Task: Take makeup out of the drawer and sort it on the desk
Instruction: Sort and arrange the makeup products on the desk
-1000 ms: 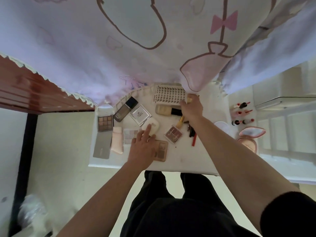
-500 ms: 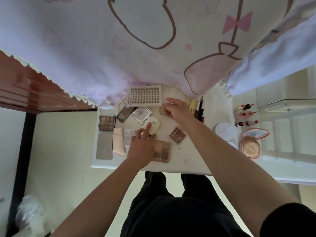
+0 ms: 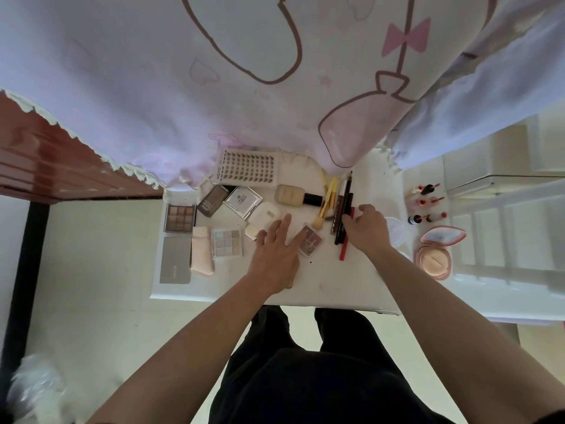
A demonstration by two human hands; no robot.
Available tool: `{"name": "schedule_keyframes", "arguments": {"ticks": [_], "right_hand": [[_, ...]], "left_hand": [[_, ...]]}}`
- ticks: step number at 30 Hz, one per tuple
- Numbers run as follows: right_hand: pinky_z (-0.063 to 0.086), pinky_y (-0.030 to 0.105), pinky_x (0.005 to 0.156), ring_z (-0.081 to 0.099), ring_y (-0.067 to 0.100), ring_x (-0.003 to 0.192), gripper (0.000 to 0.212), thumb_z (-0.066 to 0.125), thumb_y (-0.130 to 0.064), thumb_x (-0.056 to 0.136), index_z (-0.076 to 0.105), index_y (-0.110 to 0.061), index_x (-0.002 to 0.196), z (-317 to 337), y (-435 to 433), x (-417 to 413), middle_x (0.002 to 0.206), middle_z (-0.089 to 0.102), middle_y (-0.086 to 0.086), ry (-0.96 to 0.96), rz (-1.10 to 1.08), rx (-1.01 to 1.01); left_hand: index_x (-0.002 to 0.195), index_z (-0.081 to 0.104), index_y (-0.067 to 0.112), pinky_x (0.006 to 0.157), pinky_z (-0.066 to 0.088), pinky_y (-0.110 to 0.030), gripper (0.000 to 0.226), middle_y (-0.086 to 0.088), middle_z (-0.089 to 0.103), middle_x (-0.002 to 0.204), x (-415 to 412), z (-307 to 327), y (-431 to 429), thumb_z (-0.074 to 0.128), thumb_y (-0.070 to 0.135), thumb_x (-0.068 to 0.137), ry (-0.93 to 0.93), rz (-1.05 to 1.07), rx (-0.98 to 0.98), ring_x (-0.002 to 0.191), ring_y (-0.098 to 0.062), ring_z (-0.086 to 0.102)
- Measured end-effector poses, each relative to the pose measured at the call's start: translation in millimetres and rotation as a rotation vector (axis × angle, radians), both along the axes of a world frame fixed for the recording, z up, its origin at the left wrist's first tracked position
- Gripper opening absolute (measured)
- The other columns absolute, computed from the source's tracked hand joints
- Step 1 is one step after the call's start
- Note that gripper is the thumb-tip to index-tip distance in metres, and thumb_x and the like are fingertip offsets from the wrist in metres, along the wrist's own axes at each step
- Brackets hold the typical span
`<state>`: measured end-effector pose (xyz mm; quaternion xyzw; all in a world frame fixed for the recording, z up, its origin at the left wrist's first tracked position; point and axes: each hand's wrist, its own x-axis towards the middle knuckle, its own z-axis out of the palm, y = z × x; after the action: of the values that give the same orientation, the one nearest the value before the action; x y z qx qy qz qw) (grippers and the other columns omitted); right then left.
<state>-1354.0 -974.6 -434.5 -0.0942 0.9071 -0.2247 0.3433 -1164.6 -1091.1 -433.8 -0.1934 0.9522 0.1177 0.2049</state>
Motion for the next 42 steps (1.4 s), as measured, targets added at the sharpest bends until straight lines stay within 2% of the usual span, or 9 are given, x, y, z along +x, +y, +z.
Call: {"name": "schedule_keyframes", "arguments": {"ticks": [5, 9, 13, 18, 26, 28, 32, 37, 42], "right_hand": [[0.047, 0.036, 0.080, 0.058, 0.030, 0.102, 0.049, 0.059, -0.040, 0.094, 0.045, -0.011, 0.130, -5, -19, 5, 0.113, 0.060, 0.011, 0.002, 0.031, -0.040], [0.040, 0.029, 0.074, 0.059, 0.024, 0.100, 0.042, 0.059, -0.041, 0.095, 0.055, -0.010, 0.124, -12, -32, 5, 0.107, 0.065, 0.006, -0.056, -0.019, -0.062], [0.040, 0.029, 0.071, 0.063, 0.027, 0.090, 0.037, 0.056, -0.041, 0.097, 0.069, -0.006, 0.098, -15, -35, 7, 0.090, 0.067, 0.008, -0.070, 0.023, -0.034], [0.046, 0.033, 0.079, 0.062, 0.027, 0.093, 0.032, 0.055, -0.038, 0.097, 0.069, -0.009, 0.099, -11, -26, 3, 0.093, 0.068, 0.008, -0.095, 0.016, -0.080], [0.049, 0.033, 0.086, 0.061, 0.017, 0.093, 0.027, 0.059, -0.040, 0.094, 0.068, -0.021, 0.111, 22, -19, 0, 0.093, 0.065, -0.008, -0.073, -0.082, -0.253], [0.049, 0.033, 0.092, 0.061, 0.015, 0.099, 0.028, 0.061, -0.038, 0.094, 0.067, -0.020, 0.115, 34, -20, 1, 0.100, 0.065, -0.010, -0.049, -0.099, -0.302], [0.047, 0.028, 0.087, 0.063, 0.013, 0.096, 0.020, 0.063, -0.036, 0.093, 0.066, -0.022, 0.106, 59, -20, 4, 0.093, 0.064, -0.018, 0.002, -0.159, -0.405], [0.057, 0.047, 0.089, 0.070, 0.017, 0.090, 0.016, 0.065, -0.043, 0.082, 0.068, -0.031, 0.092, 76, -18, 8, 0.086, 0.074, -0.010, -0.054, -0.301, -0.571], [0.057, 0.031, 0.075, 0.071, 0.018, 0.084, 0.009, 0.068, -0.021, 0.093, 0.071, -0.016, 0.099, 78, -16, 22, 0.086, 0.075, 0.001, -0.199, -0.478, -0.691]], "left_hand": [[0.157, -0.002, 0.033, 0.120, 0.011, -0.054, 0.062, -0.015, -0.003, 0.165, 12, -6, 2, 0.028, 0.040, 0.103, -0.109, -0.007, 0.012, 0.151, -0.031, -0.012], [0.157, 0.002, 0.035, 0.120, 0.012, -0.051, 0.059, -0.013, 0.002, 0.165, 17, -6, -3, 0.024, 0.045, 0.103, -0.078, 0.003, 0.003, 0.152, -0.026, -0.012], [0.157, 0.004, 0.035, 0.120, 0.012, -0.051, 0.059, -0.013, 0.003, 0.165, 21, -10, -5, 0.024, 0.047, 0.103, -0.078, -0.001, -0.008, 0.152, -0.026, -0.011], [0.157, 0.003, 0.035, 0.121, 0.007, -0.050, 0.059, -0.012, 0.000, 0.166, 21, -11, -6, 0.023, 0.048, 0.103, -0.098, -0.004, 0.010, 0.152, -0.026, -0.014], [0.156, 0.002, 0.038, 0.122, 0.007, -0.050, 0.059, -0.011, 0.000, 0.166, 14, -5, -15, 0.027, 0.046, 0.104, -0.176, -0.026, 0.074, 0.152, -0.027, -0.014], [0.156, 0.009, 0.035, 0.122, 0.006, -0.049, 0.058, -0.010, 0.004, 0.166, 12, 1, -18, 0.032, 0.043, 0.104, -0.195, -0.037, 0.083, 0.152, -0.027, -0.010], [0.151, 0.031, 0.029, 0.121, 0.014, -0.047, 0.050, -0.007, 0.013, 0.164, 10, 20, -25, 0.041, 0.034, 0.102, -0.169, -0.019, 0.119, 0.152, -0.025, 0.001], [0.146, 0.042, 0.025, 0.117, 0.028, -0.042, 0.050, -0.004, 0.032, 0.157, 15, 35, -35, 0.051, 0.030, 0.098, 0.036, 0.250, 0.242, 0.146, -0.023, 0.020], [0.140, 0.050, 0.020, 0.110, 0.037, -0.037, 0.045, -0.002, 0.044, 0.145, 24, 35, -43, 0.055, 0.026, 0.096, 0.147, 0.460, 0.326, 0.133, -0.021, 0.039]]}}
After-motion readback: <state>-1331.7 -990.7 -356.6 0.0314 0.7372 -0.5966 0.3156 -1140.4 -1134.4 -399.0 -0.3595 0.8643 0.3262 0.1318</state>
